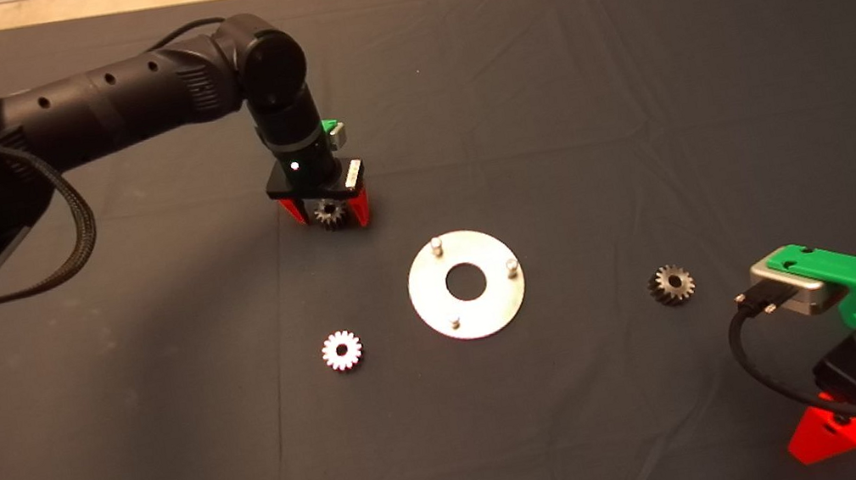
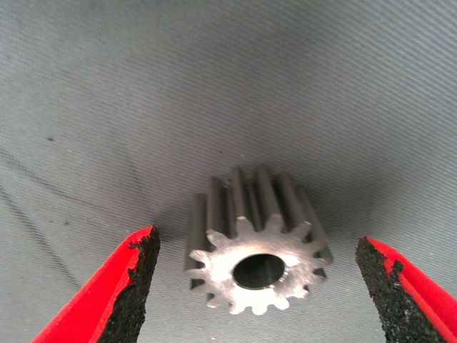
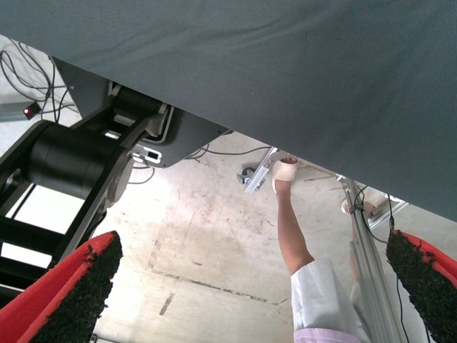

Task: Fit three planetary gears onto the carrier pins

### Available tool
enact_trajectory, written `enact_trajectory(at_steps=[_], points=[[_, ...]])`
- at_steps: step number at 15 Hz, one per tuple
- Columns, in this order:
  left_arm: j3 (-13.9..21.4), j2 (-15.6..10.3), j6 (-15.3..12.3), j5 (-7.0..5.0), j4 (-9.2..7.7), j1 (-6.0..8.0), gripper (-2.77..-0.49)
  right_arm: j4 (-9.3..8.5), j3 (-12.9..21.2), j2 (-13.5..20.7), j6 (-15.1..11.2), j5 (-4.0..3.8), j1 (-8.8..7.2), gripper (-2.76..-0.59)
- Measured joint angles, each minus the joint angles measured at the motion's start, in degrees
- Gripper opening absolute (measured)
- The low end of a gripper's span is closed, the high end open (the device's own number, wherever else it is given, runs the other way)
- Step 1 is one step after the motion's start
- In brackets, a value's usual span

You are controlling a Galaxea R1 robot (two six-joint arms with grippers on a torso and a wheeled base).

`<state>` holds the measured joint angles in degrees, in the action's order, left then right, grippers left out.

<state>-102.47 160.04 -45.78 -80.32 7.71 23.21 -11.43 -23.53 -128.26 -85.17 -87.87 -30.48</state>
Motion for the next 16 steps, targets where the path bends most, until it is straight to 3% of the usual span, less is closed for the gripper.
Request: enact_trajectory(at_steps=[6,14,16], points=[[-0.4,0.1,1.3,0.12,-0.01,0.00,-1.46,0.00,0.0,0.0,0.0,0.01,0.00,-0.60],[-0.6,0.1,1.5,0.42,-0.01,0.00,-1.89,0.00,0.0,0.0,0.0,0.02,0.00,-0.60],[-0.6,0.1,1.5,0.41,-0.01,0.01,-1.91,0.00,0.0,0.0,0.0,0.02,0.00,-0.60]])
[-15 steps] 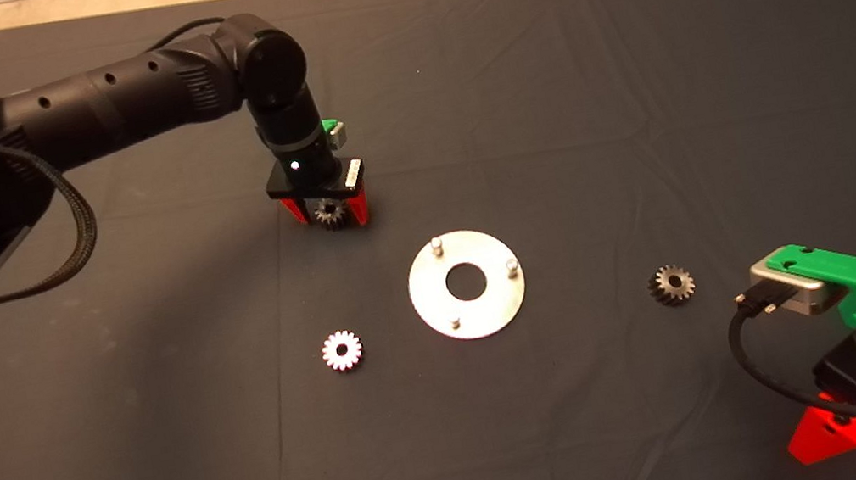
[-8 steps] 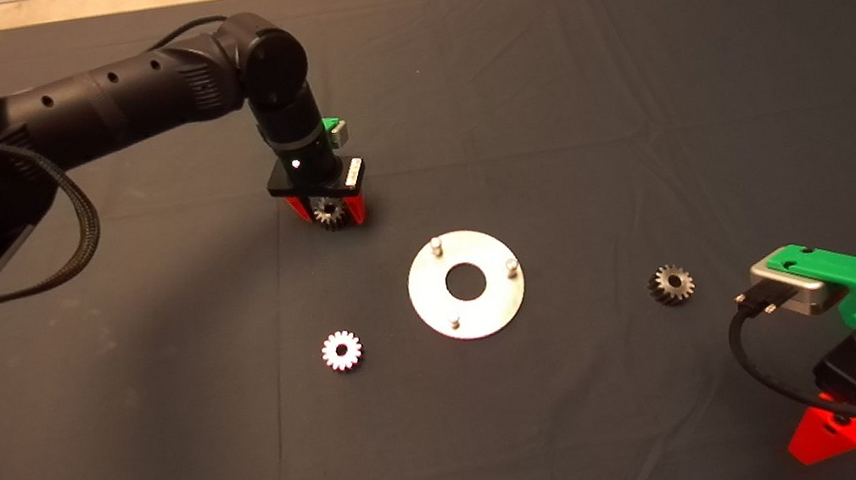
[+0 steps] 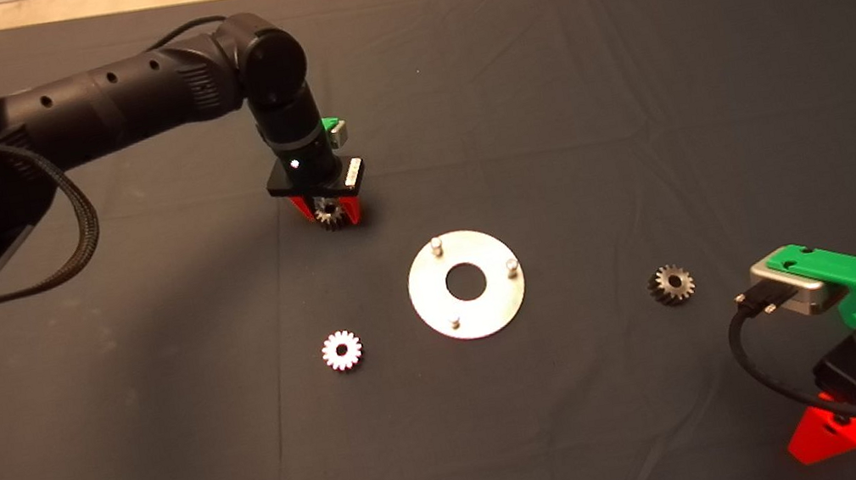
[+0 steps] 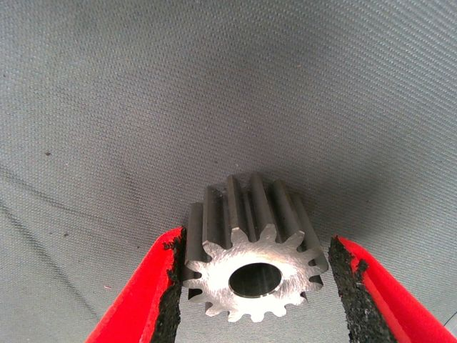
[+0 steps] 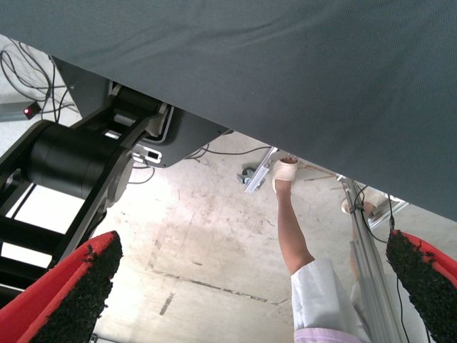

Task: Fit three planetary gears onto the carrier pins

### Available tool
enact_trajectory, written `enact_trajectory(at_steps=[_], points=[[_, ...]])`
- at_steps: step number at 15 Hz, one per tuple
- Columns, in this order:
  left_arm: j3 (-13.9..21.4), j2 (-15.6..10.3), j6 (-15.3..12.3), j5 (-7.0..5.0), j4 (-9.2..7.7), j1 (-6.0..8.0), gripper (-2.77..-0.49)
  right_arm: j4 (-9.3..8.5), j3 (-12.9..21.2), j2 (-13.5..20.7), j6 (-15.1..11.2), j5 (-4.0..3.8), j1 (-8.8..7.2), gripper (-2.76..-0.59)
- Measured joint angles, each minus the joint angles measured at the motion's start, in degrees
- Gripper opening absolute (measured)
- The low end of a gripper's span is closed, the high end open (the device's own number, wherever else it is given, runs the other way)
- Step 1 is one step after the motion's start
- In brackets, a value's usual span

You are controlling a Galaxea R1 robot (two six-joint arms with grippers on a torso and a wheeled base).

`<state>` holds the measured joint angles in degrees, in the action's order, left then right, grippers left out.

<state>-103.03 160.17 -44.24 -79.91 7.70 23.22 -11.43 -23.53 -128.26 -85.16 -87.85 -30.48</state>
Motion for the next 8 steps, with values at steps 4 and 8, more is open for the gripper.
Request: enact_trajectory(at_steps=[4,8], points=[[-0.1,0.0,0.0,0.00,0.01,-0.01,-2.05,0.00,0.0,0.0,0.0,0.00,0.00,-0.60],[-0.5,0.0,0.0,-0.05,0.00,0.01,-2.18,0.00,0.0,0.0,0.0,0.00,0.00,-0.60]])
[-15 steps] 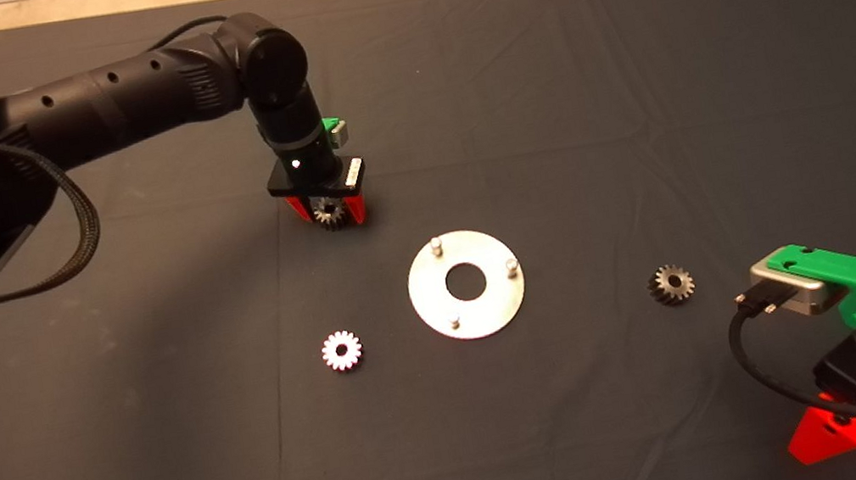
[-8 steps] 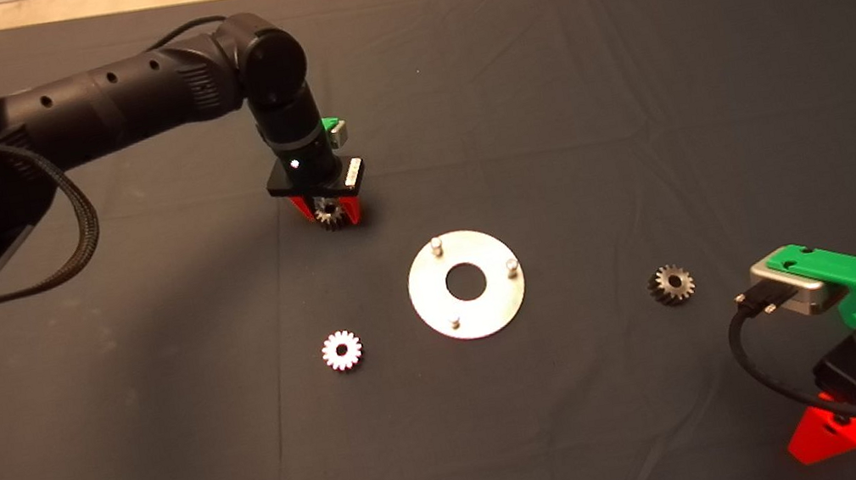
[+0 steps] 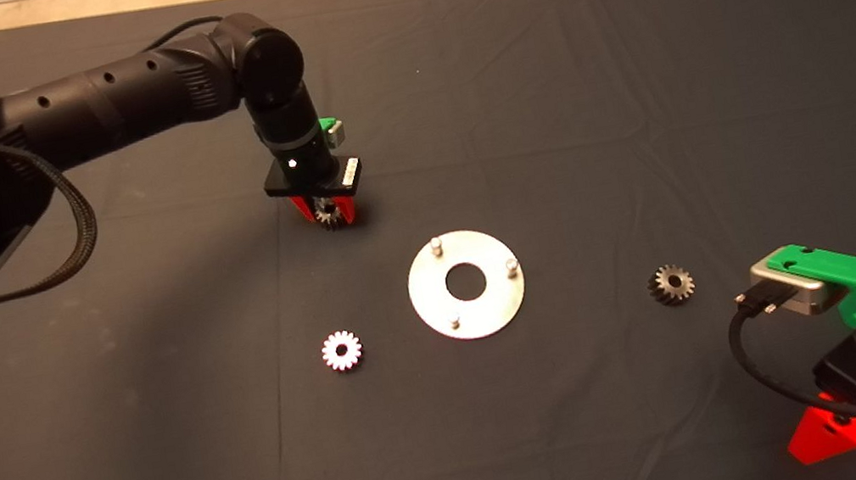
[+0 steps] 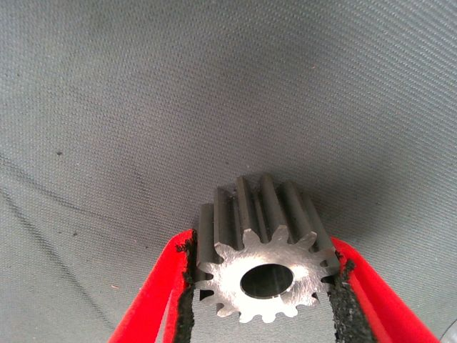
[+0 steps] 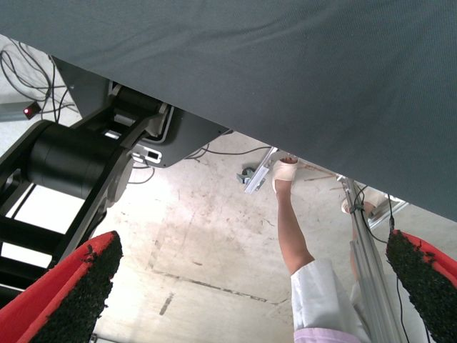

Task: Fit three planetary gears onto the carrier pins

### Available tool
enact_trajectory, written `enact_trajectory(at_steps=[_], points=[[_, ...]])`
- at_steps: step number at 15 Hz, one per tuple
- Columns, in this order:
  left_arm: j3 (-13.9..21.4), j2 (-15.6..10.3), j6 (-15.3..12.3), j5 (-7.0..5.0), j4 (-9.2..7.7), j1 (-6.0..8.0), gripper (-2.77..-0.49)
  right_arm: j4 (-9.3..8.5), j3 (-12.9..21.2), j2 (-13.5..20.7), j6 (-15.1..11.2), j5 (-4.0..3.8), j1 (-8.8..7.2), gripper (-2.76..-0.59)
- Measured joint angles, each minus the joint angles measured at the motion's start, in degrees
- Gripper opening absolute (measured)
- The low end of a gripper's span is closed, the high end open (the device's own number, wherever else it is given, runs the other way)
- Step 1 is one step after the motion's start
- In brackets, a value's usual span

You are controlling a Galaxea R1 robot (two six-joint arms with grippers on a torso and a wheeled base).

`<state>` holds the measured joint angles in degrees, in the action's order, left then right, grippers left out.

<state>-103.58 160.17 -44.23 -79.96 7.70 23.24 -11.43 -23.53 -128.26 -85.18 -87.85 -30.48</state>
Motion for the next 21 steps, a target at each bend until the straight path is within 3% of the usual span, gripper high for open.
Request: enact_trajectory(at_steps=[15,16,19,21], points=[[-0.1,1.0,0.0,-0.50,-0.13,0.11,-2.35,0.00,0.0,0.0,0.0,0.00,0.16,-0.60],[0.0,1.5,0.0,-1.26,-0.12,0.12,-2.35,0.00,0.0,0.0,0.0,0.00,0.16,-0.60],[3.0,2.2,0.0,-5.02,-0.10,0.46,-2.35,0.00,0.0,0.0,0.0,-0.05,0.16,-0.60],[6.1,3.0,0.0,-6.47,-0.18,2.80,-2.36,0.00,0.0,0.0,0.0,0.00,0.15,-0.60]])
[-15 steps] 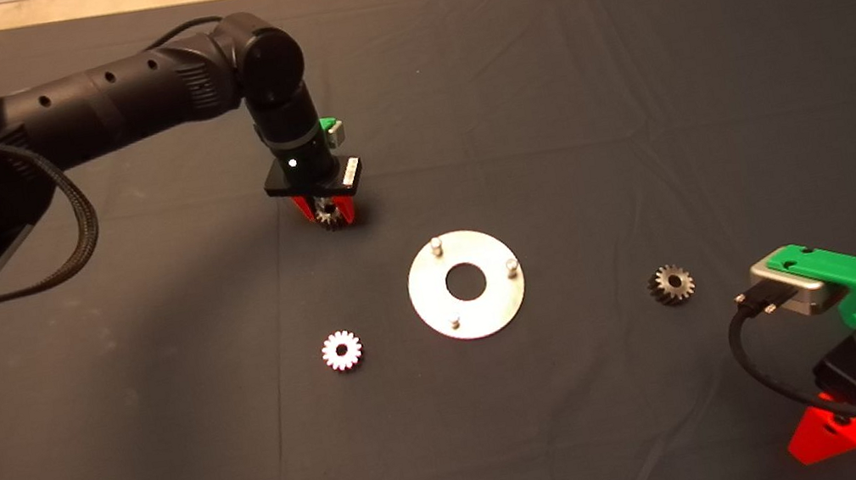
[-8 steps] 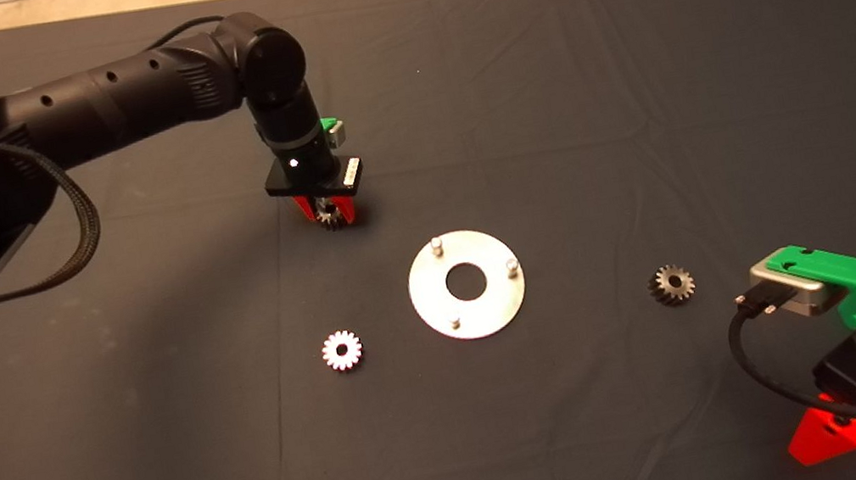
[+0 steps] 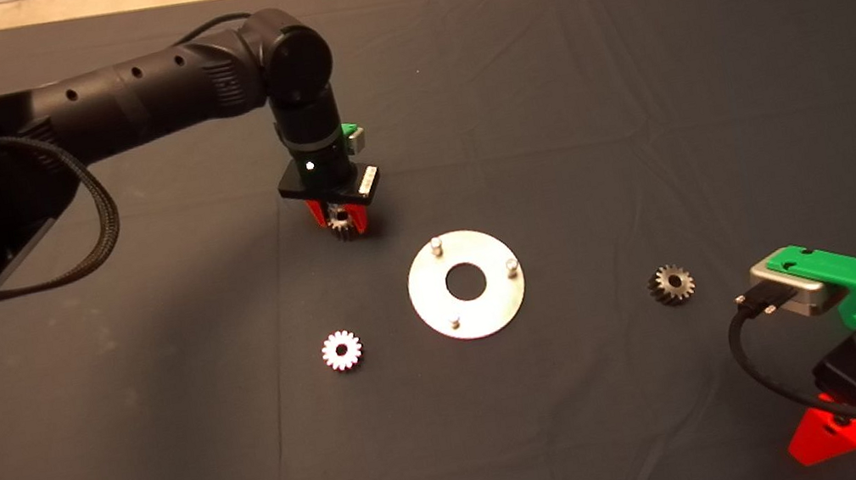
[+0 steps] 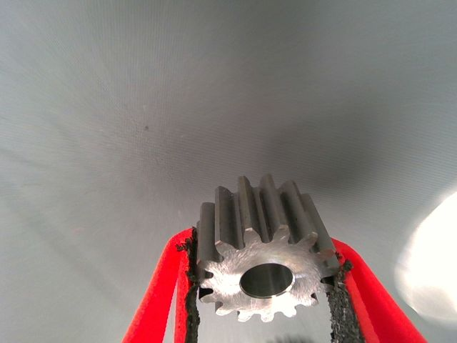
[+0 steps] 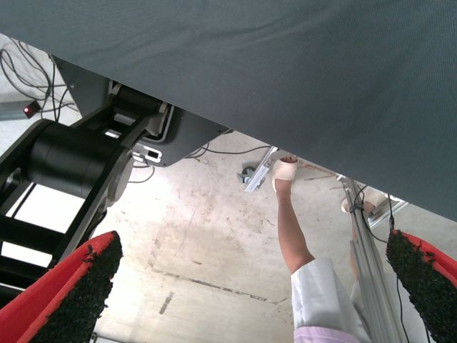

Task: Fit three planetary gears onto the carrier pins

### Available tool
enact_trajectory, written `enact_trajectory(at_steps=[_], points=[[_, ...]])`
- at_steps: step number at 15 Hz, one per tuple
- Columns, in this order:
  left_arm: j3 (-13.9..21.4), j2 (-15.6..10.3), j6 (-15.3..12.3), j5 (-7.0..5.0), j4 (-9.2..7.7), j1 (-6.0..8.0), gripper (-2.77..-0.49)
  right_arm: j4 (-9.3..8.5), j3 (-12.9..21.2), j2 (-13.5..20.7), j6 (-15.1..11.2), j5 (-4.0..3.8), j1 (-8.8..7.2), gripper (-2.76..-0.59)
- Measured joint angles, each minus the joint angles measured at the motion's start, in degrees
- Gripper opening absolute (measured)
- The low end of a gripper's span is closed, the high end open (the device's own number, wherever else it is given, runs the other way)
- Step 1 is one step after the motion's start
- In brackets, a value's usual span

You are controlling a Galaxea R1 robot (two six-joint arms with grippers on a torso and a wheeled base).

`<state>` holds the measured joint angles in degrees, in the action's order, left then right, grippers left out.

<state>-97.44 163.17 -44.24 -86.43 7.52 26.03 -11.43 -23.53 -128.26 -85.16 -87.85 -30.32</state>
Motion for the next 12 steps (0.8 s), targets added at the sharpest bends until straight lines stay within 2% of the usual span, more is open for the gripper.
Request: enact_trajectory(at_steps=[1,2,3,5,7,9,10,12], points=[[0.3,0.7,0.0,-0.24,0.02,1.75,-2.36,0.00,0.0,0.0,0.0,0.04,0.01,-0.60],[0.4,1.0,0.0,-0.22,0.09,2.94,-2.36,0.00,0.0,0.0,0.0,0.02,0.01,-0.60],[0.5,1.3,0.0,-0.15,0.09,3.26,-2.36,0.00,0.0,0.2,0.0,-0.02,0.03,-0.60],[1.2,1.4,0.0,-0.31,-0.55,2.77,-2.36,0.00,0.0,0.5,0.0,-0.02,0.01,-0.60],[1.4,1.0,-0.1,-0.59,-1.88,2.94,-2.36,0.00,0.0,1.0,0.0,0.13,-0.02,-0.60],[1.5,0.8,-0.1,-0.64,-3.25,3.21,-2.36,0.01,0.0,3.0,0.6,0.11,-0.02,-0.60],[2.0,0.9,-0.3,-0.54,-4.13,3.21,-2.36,0.00,0.0,3.9,1.6,0.04,-0.02,-0.60],[4.5,1.0,-2.0,-0.53,-4.50,3.21,-2.36,0.02,0.0,5.1,4.9,-0.02,-0.02,-0.60]])
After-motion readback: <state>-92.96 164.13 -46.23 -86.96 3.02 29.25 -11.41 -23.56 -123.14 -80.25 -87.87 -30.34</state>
